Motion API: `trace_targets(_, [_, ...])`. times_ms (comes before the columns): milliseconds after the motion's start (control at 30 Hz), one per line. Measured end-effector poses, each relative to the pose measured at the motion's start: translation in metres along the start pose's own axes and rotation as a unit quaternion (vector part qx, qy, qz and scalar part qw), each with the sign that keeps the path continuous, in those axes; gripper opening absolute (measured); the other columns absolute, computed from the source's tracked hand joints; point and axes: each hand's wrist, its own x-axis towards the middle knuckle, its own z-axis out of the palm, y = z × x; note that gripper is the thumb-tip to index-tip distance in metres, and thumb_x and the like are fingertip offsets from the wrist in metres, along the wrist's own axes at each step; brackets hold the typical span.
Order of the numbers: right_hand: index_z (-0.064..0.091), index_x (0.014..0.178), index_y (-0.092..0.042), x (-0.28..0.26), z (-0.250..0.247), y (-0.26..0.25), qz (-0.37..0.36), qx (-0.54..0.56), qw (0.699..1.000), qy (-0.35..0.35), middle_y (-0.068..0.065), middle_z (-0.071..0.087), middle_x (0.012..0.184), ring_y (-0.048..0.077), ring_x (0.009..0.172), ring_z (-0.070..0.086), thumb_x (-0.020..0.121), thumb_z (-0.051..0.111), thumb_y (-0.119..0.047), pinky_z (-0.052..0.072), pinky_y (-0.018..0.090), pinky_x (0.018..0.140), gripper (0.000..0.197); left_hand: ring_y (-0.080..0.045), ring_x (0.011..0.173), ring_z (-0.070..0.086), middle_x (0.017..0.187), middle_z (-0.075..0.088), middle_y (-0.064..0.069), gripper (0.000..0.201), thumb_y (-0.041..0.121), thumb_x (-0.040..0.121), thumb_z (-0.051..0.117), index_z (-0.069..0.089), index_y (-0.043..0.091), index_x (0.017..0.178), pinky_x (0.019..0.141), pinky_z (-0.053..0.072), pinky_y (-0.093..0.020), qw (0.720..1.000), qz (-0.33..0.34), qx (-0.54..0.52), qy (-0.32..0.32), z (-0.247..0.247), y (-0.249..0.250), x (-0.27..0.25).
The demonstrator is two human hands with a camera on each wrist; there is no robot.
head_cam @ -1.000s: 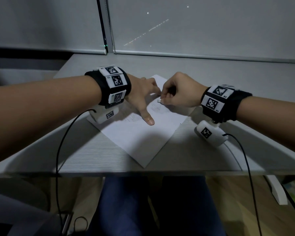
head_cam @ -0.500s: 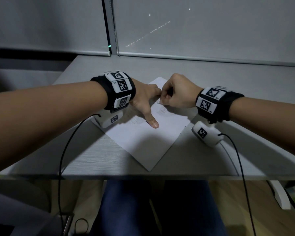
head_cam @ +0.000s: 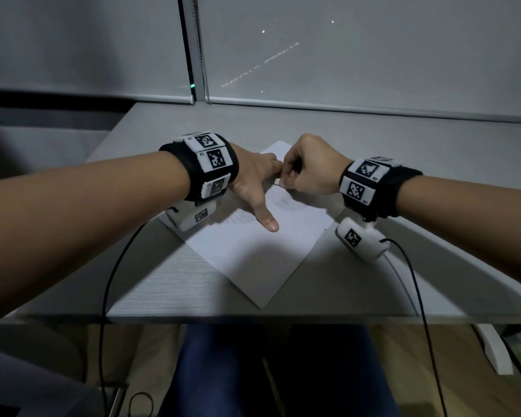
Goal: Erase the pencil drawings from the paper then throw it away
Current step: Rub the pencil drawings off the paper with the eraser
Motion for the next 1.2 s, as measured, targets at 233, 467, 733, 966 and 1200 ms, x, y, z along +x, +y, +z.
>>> trace_targets(233, [0.081, 0.077, -0.010, -0.034, 0.002, -0.014, -0.063, 0.032, 0.995, -0.075, -0.009, 0.067, 0.060, 0.001, 0.054, 0.060, 0.081, 0.080, -0.012, 0.043, 0.008, 0.054, 0.005, -0.024, 0.140, 0.049, 0.141, 0.041, 0.013, 0.139, 0.090, 0.038, 0.085, 0.034, 0.035, 0.156, 0.113, 0.046, -0.055, 1.000, -0.003, 0.000, -0.001, 0.000, 0.000, 0.003])
trace_targets(467, [0.080, 0.072, -0.008, -0.012, -0.002, 0.006, -0.003, -0.011, 1.000, 0.006, 0.000, 0.064, 0.057, 0.008, 0.050, 0.051, 0.080, 0.070, -0.008, 0.045, 0.022, 0.060, 0.012, -0.026, 0.146, 0.042, 0.140, 0.035, 0.014, 0.137, 0.089, 0.046, 0.084, 0.018, 0.052, 0.160, 0.111, 0.044, -0.058, 1.000, -0.005, 0.018, -0.019, -0.001, 0.001, 0.003])
trace_targets(733, [0.082, 0.076, -0.012, -0.032, -0.002, -0.004, -0.054, 0.021, 0.996, -0.064, -0.008, 0.068, 0.058, 0.002, 0.050, 0.059, 0.082, 0.081, -0.015, 0.046, 0.013, 0.056, 0.006, -0.025, 0.151, 0.037, 0.147, 0.033, 0.015, 0.132, 0.083, 0.053, 0.087, 0.024, 0.046, 0.163, 0.116, 0.041, -0.055, 1.000, -0.005, 0.003, -0.010, 0.001, -0.001, 0.002])
trace_targets(966, [0.080, 0.074, -0.014, -0.021, -0.007, 0.008, -0.010, -0.008, 1.000, -0.020, -0.011, 0.065, 0.056, -0.003, 0.049, 0.057, 0.080, 0.076, -0.013, 0.045, 0.019, 0.059, 0.008, -0.027, 0.157, 0.026, 0.163, 0.025, 0.007, 0.133, 0.085, 0.054, 0.084, 0.015, 0.055, 0.163, 0.119, 0.035, -0.060, 0.999, -0.009, 0.024, -0.026, -0.002, 0.003, 0.000])
trace_targets(1200, [0.082, 0.075, -0.014, -0.030, -0.009, 0.006, -0.044, -0.010, 0.998, -0.047, -0.014, 0.064, 0.056, 0.000, 0.051, 0.058, 0.081, 0.080, -0.014, 0.044, 0.012, 0.057, 0.006, -0.028, 0.156, 0.027, 0.162, 0.026, 0.004, 0.134, 0.087, 0.053, 0.083, 0.015, 0.054, 0.164, 0.119, 0.036, -0.058, 0.999, -0.002, 0.040, -0.026, -0.004, 0.005, 0.001])
